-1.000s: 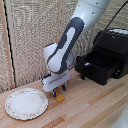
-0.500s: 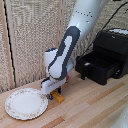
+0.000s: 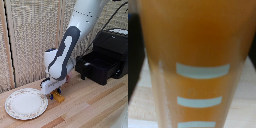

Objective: Extend the gripper towards the air fryer handle. Grasp the air fryer handle and pull it to open the air fryer. Release the air fryer handle and move the gripper to the bread. Grasp the bread with the gripper and move it to the air fryer basket. Release the bread inside the air fryer and retract the gripper.

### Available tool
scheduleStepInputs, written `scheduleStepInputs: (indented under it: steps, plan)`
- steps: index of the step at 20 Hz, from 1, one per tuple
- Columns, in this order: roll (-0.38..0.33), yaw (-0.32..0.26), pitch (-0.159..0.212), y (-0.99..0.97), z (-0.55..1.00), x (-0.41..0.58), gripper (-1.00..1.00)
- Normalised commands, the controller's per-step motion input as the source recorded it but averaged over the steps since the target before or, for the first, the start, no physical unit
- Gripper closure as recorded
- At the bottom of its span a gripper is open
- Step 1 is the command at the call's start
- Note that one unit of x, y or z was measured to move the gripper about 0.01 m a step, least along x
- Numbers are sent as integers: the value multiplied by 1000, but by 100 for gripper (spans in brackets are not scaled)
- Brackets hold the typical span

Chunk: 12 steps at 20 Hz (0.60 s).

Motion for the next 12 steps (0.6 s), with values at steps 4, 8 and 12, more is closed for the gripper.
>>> scheduleStepInputs:
  steps: [4,8,12]
  plan:
    - [0,-9,0,96,270,-125,100]
    - [19,0,9,10,934,64,100]
    - [4,6,0,0,1000,216,100]
